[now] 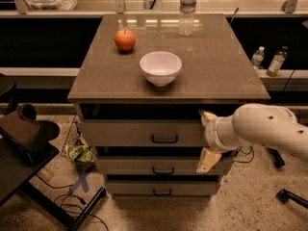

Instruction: Open top drawer

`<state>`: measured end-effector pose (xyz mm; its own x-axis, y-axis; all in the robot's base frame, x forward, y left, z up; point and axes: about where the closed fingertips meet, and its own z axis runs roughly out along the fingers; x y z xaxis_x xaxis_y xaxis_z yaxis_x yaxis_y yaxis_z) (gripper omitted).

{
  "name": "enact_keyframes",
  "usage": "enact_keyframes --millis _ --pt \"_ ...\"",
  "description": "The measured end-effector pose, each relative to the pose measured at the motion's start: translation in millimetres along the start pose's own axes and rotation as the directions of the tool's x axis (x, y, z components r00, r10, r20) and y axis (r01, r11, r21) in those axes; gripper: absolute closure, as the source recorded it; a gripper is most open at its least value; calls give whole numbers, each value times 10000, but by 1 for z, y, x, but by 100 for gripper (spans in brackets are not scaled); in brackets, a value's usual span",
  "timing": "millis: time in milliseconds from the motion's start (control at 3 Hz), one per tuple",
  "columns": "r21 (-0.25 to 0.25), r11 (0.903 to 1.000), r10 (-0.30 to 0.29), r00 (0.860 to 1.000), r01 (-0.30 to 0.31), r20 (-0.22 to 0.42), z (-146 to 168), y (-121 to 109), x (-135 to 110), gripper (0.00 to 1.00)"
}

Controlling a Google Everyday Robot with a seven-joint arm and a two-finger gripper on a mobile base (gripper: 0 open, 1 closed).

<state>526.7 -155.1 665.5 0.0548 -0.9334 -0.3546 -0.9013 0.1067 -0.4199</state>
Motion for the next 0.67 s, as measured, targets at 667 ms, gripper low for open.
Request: enact_keyframes --millis 667 --pt "-272 9996 -61 9995 53 -300 18 -3 2 0"
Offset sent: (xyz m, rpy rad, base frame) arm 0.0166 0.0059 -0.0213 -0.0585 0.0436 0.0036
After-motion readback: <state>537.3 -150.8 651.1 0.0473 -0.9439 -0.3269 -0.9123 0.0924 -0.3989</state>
